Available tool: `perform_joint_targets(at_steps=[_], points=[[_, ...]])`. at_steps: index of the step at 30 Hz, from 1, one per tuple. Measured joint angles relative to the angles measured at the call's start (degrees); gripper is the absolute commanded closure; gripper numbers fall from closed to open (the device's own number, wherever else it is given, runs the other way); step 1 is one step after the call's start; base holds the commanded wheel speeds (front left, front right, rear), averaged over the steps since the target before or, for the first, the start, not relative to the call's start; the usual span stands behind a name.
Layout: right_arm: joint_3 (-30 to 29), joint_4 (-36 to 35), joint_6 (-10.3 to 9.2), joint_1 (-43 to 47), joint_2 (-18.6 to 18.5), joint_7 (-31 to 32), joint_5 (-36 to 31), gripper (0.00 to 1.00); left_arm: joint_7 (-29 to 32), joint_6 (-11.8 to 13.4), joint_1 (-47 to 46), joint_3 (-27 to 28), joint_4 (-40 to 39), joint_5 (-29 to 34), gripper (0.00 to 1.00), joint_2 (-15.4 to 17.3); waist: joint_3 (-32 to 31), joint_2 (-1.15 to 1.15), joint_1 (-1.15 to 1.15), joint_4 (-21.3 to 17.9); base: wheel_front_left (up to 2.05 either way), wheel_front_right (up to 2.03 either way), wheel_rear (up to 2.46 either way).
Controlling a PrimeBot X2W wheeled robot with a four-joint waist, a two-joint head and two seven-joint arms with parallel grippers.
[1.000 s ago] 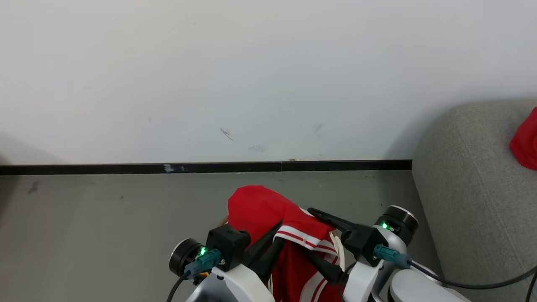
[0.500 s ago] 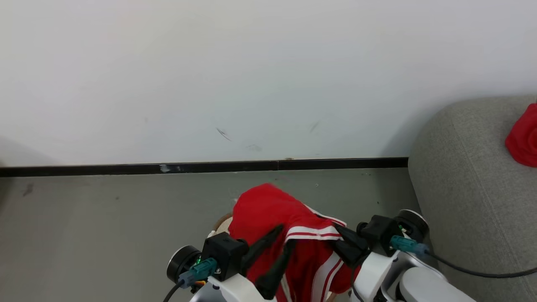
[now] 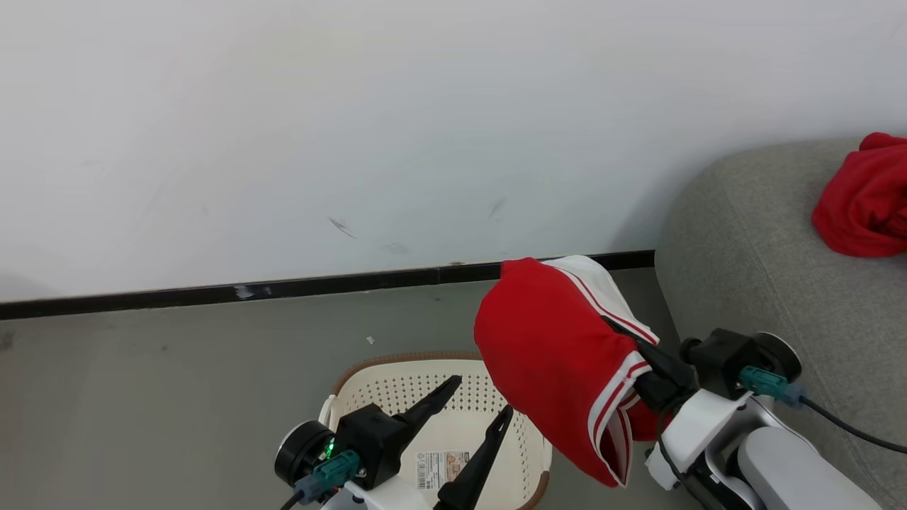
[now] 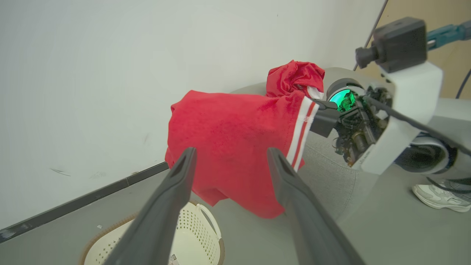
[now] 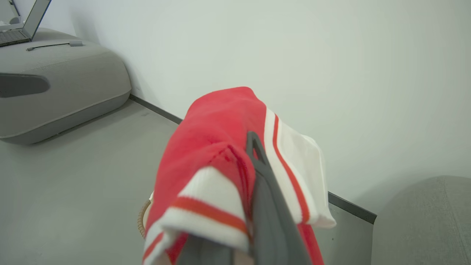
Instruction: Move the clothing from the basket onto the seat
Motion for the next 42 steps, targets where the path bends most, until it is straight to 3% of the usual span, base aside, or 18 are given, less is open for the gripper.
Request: perform_joint_targets(at_steps=[28,35,42], points=[[-16.99,-7.62,0.00,9.84,-0.23,1.12,0.08,1.00,-1.71,-2.02,0.20,-1.65,1.86,0.48,0.00,0.08,2.51,0.00,0.00,-13.24,0.00,0.00,0.00],[-25.38,-7.08,-0.01,8.53,1.05,3.30,6.09,1.00,-1.71,-0.15,0.23,-0.80,1.54,1.47,0.00,0.07,4.46,0.00,0.00,-15.70,0.00,0.00,0.00],[-34.75,-5.31,-0.01,0.40,1.13,5.43,10.90,1.00,-1.34,1.68,0.88,-0.44,0.31,3.34,0.00,0.74,7.53,0.00,0.00,-15.99,0.00,0.00,0.00]])
